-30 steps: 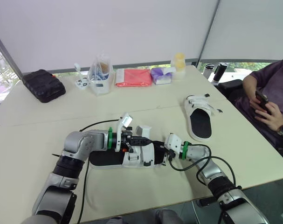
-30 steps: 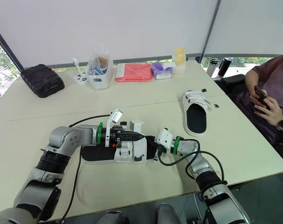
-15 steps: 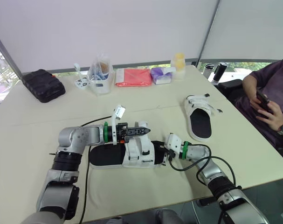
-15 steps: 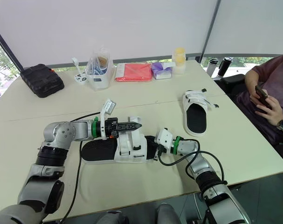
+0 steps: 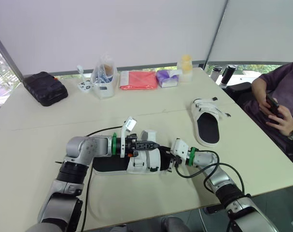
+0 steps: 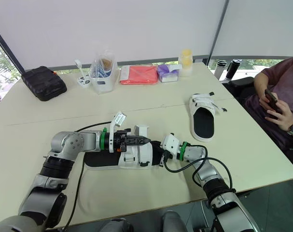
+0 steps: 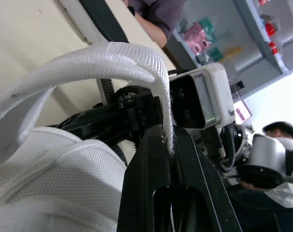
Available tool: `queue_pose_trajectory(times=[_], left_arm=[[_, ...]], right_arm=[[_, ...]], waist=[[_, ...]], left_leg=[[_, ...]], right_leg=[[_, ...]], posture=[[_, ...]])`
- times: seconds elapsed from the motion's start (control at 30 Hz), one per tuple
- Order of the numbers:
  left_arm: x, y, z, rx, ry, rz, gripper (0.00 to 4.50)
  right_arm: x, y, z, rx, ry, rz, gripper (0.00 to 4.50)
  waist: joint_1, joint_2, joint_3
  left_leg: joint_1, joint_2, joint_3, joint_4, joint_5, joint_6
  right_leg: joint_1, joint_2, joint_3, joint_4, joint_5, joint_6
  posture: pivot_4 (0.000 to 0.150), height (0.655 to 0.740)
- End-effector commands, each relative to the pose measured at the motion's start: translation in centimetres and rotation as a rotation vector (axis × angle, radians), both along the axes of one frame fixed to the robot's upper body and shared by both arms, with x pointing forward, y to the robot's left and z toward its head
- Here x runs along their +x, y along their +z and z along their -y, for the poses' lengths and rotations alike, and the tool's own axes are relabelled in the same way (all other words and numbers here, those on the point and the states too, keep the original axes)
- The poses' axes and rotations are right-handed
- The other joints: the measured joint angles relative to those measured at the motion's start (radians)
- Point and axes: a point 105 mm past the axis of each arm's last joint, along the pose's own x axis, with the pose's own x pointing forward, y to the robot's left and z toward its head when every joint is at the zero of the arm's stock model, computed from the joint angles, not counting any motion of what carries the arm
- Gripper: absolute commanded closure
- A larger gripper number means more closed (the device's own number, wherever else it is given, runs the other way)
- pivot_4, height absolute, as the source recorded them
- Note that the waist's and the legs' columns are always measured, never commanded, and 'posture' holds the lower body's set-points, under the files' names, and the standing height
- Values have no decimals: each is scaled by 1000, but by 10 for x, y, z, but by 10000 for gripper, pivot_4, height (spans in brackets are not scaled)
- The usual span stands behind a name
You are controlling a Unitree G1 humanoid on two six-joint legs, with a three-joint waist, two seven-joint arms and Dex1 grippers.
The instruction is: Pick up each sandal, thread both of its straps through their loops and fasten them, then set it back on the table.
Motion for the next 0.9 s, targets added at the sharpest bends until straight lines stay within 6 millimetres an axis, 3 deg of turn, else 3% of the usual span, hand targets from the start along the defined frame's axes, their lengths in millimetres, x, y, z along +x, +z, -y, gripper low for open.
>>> queue_pose_trajectory(times=[0.03, 0.1, 0.27, 0.7, 0.9], left_arm=[[-3, 2, -1, 5, -6, 41, 44106], [0, 6, -2, -18, 16, 27, 44106], [-3, 40, -7, -167, -14, -11, 44106], [-18, 32, -11, -106, 13, 6, 44106], [-16, 34, -8, -129, 34, -5, 44106]], right_arm=[[-36, -85, 30, -209, -61, -326, 45000], [-37, -86, 31, -208, -64, -330, 45000], [-40, -88, 30, -207, -63, -339, 45000], [-51, -87, 29, -177, -76, -361, 45000], [-61, -85, 25, -174, -55, -362, 45000]], waist=[[0, 0, 0], [1, 0, 0], [2, 0, 0], [11, 0, 0], [29, 0, 0]], left_leg=[[0, 0, 0, 0, 0, 0], [0, 0, 0, -1, 0, 0], [-1, 0, -1, -1, 0, 1], [-1, 0, -1, -1, -3, 1], [-2, 0, -1, -1, -4, 1]], right_leg=[[0, 0, 0, 0, 0, 0], [0, 0, 0, 0, 0, 0], [-1, 0, 0, 0, 0, 0], [-2, 0, 0, -1, -1, 3], [-3, 0, 0, -1, -2, 3]], posture=[[1500, 7400], [1500, 7400], [1500, 7400], [1500, 7400], [1500, 7400]])
